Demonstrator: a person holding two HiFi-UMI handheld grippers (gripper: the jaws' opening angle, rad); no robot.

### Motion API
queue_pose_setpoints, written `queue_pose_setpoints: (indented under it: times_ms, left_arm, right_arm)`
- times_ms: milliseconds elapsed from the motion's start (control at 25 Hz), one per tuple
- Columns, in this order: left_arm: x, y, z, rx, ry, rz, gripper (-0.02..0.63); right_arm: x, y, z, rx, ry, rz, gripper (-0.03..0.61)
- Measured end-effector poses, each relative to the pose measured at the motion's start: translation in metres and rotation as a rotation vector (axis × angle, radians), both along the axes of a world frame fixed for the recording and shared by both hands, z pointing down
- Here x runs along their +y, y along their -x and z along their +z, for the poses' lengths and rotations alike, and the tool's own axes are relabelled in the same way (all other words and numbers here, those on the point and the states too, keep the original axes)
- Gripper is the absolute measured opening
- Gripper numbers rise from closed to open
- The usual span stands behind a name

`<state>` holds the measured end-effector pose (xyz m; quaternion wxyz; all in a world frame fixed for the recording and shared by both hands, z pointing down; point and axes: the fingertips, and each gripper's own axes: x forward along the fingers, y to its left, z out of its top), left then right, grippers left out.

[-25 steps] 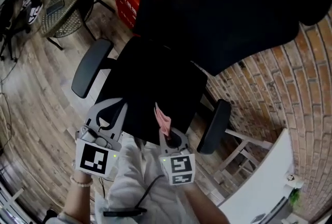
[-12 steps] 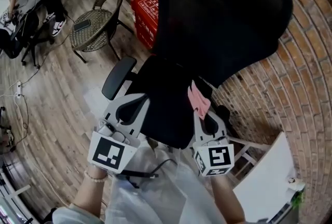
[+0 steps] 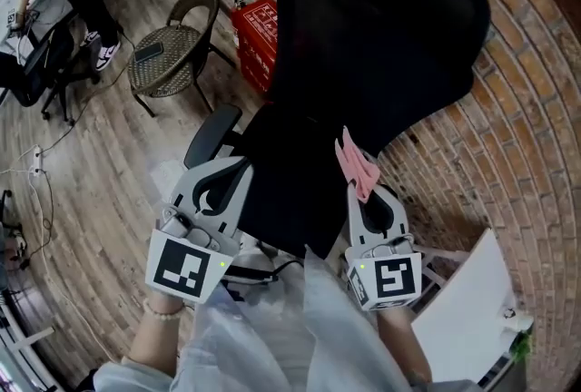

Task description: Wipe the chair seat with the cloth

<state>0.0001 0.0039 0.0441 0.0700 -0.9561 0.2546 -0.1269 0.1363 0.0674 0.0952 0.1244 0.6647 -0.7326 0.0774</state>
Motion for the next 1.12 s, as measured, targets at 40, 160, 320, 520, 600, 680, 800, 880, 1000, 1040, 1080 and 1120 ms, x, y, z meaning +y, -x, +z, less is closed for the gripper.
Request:
queue_pose_setpoints:
  times_ms: [40, 160, 320, 520, 600, 680, 800, 880, 1000, 1040, 1080, 1120]
  left_arm:
    - [0.000, -0.001, -0.002, 0.005, -0.002, -0.003, 0.018]
    - [0.001, -0.003, -0.007, 0.022, 0.007, -0.012, 0.018]
    - [0.004, -0.004, -0.008, 0.014, -0.006, 0.005, 0.018]
    - [0.007, -0.009, -0.007, -0.024, -0.049, 0.033, 0.018]
    - [0.008, -0.009, -0.007, -0.027, -0.053, 0.036, 0.018]
    - [0.008, -0.008, -0.009, -0.025, -0.054, 0.035, 0.018]
    - [0.008, -0.009, -0.009, -0.028, -0.056, 0.035, 0.018]
    - [0.008, -0.010, -0.008, -0.028, -0.052, 0.033, 0.018]
    - [0.007, -0.010, -0.007, -0.021, -0.043, 0.025, 0.018]
    - [0.007, -0.010, -0.007, -0.021, -0.044, 0.024, 0.018]
    - [0.007, -0.010, -0.007, -0.022, -0.045, 0.024, 0.018]
    - [0.007, -0.010, -0.007, -0.022, -0.045, 0.025, 0.018]
  right_arm:
    - [0.000, 0.000, -0.002, -0.001, -0.003, -0.003, 0.055]
    - [-0.001, 0.004, -0.006, 0.003, -0.013, -0.009, 0.055]
    - [0.000, 0.012, -0.012, 0.016, -0.021, -0.025, 0.055]
    - [-0.002, 0.014, -0.011, 0.013, -0.032, -0.038, 0.055]
    - [-0.002, 0.015, -0.011, 0.014, -0.032, -0.039, 0.055]
    - [-0.002, 0.016, -0.012, 0.017, -0.030, -0.040, 0.055]
    - [-0.003, 0.016, -0.013, 0.024, -0.029, -0.046, 0.055]
    - [-0.003, 0.015, -0.013, 0.030, -0.029, -0.048, 0.055]
    - [-0.005, 0.012, -0.014, 0.032, -0.035, -0.035, 0.055]
    - [-0.005, 0.011, -0.014, 0.031, -0.036, -0.030, 0.055]
    - [-0.005, 0.010, -0.014, 0.030, -0.034, -0.027, 0.055]
    - [-0.005, 0.010, -0.014, 0.030, -0.032, -0.026, 0.055]
